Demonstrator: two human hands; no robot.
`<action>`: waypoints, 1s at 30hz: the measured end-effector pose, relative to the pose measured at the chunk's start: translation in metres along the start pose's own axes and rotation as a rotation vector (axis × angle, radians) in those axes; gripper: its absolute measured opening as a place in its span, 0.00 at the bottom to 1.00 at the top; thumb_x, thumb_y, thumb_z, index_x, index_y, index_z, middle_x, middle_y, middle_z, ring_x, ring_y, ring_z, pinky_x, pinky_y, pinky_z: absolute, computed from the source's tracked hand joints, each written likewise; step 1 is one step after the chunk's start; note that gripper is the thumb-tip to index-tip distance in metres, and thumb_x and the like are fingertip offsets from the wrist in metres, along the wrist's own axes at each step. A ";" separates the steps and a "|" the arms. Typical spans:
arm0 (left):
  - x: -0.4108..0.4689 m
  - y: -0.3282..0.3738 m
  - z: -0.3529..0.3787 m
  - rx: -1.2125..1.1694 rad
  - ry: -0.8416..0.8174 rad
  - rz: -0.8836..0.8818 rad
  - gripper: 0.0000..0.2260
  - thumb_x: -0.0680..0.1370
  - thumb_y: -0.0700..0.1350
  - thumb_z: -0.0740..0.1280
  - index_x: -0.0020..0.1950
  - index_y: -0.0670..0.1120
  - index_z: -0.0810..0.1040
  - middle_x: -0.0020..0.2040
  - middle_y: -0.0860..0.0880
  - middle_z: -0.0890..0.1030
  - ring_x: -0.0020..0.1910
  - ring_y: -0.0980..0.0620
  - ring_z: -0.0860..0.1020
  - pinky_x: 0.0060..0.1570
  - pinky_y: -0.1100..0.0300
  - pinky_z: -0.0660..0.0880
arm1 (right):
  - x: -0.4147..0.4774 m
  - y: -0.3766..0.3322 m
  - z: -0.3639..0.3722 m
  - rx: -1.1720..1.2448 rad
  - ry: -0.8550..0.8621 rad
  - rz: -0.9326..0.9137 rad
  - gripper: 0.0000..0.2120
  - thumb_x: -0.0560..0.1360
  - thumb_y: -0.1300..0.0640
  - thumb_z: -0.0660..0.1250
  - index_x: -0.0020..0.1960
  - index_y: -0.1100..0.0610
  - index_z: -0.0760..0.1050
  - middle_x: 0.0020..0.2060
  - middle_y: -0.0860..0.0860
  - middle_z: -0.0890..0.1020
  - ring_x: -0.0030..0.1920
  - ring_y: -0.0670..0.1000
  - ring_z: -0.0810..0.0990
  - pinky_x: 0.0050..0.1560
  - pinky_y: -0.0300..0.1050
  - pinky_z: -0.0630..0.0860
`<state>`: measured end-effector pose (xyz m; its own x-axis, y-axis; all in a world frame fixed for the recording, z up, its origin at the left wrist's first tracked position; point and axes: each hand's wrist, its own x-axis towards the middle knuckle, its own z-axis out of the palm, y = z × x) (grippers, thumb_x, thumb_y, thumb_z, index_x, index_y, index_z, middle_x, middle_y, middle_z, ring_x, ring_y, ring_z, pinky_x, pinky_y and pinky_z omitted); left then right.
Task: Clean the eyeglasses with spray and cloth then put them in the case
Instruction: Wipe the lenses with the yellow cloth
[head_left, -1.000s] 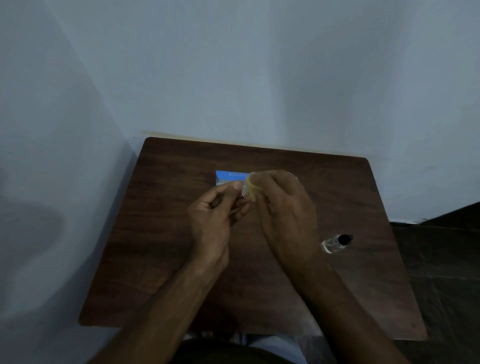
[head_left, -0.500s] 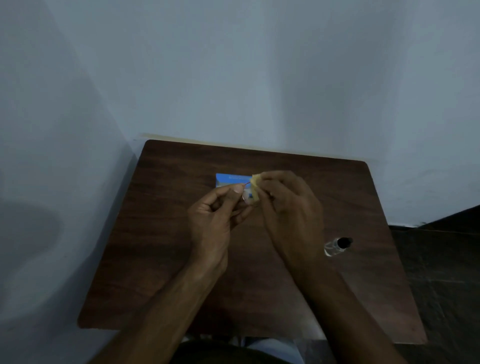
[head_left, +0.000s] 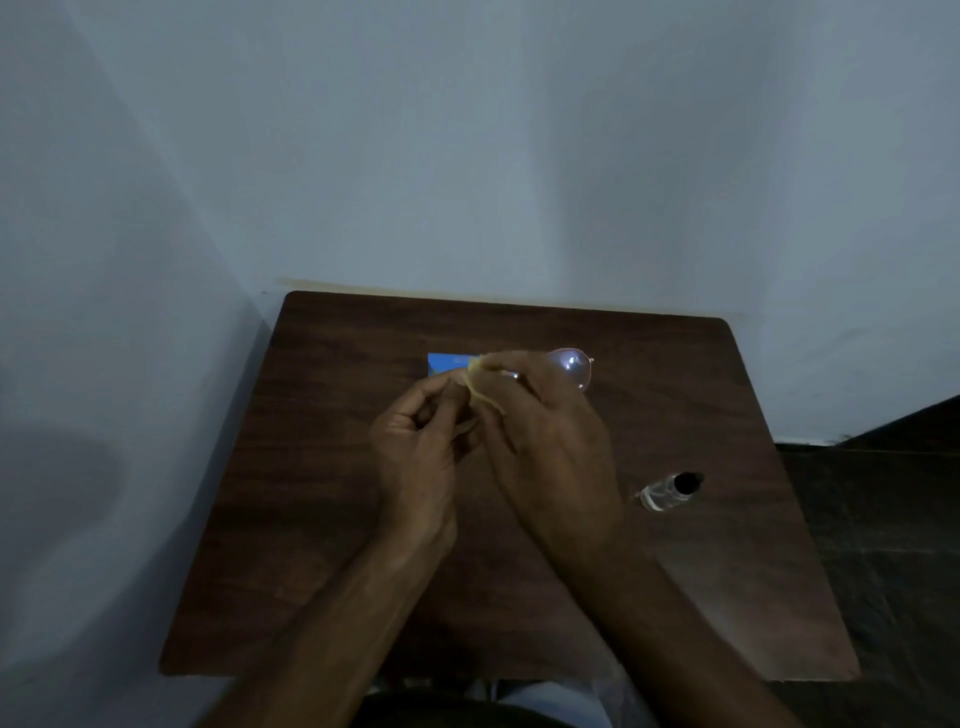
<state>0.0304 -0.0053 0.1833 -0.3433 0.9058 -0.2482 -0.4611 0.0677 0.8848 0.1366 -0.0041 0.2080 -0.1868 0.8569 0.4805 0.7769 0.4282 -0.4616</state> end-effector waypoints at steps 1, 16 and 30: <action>0.001 0.000 -0.001 0.004 0.002 0.004 0.06 0.82 0.38 0.69 0.53 0.42 0.86 0.45 0.46 0.88 0.42 0.52 0.86 0.38 0.63 0.81 | -0.006 0.000 0.001 -0.007 -0.008 -0.008 0.12 0.77 0.62 0.71 0.60 0.57 0.83 0.61 0.52 0.82 0.57 0.54 0.82 0.49 0.53 0.82; 0.003 0.003 -0.001 -0.040 -0.024 -0.007 0.07 0.81 0.38 0.71 0.55 0.36 0.85 0.43 0.44 0.86 0.42 0.50 0.85 0.44 0.58 0.85 | 0.017 0.021 -0.004 -0.075 0.124 0.017 0.08 0.78 0.60 0.71 0.56 0.59 0.83 0.55 0.52 0.85 0.51 0.55 0.81 0.50 0.51 0.78; 0.007 0.010 0.008 -0.058 0.015 -0.030 0.04 0.80 0.39 0.72 0.52 0.42 0.87 0.45 0.47 0.89 0.42 0.52 0.86 0.39 0.61 0.81 | 0.001 0.003 0.004 -0.031 0.087 -0.073 0.14 0.75 0.66 0.75 0.60 0.62 0.83 0.57 0.55 0.85 0.56 0.55 0.83 0.57 0.50 0.78</action>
<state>0.0305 0.0050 0.1934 -0.3404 0.8975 -0.2805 -0.5175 0.0702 0.8528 0.1366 -0.0005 0.2043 -0.1914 0.7953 0.5752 0.7817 0.4779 -0.4006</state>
